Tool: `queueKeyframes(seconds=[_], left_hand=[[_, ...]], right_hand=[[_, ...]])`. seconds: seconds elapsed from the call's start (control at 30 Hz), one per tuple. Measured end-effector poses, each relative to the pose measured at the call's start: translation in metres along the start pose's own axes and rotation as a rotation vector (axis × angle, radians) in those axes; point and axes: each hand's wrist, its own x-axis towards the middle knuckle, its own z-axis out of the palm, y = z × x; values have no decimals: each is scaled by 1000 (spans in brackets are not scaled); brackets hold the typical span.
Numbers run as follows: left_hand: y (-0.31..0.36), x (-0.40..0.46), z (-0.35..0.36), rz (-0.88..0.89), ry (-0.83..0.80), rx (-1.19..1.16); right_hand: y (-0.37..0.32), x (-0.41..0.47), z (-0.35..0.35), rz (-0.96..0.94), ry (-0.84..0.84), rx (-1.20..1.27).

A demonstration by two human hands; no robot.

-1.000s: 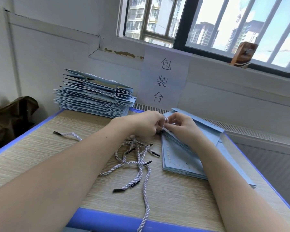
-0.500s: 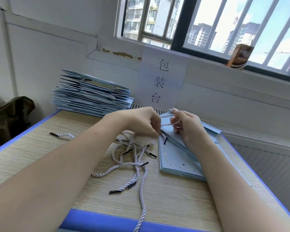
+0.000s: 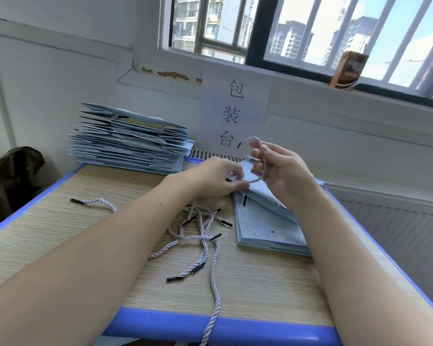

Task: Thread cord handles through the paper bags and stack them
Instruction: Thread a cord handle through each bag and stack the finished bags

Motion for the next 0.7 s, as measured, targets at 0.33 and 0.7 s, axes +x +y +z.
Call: queueKeyframes(seconds=[0.33, 0.7], left_hand=[[-1, 3, -5, -175, -70, 199], [10, 0, 11, 49, 15, 122]], right_hand=[[-12, -3, -23, -23, 211, -545], [-9, -9, -21, 1, 185, -1004]])
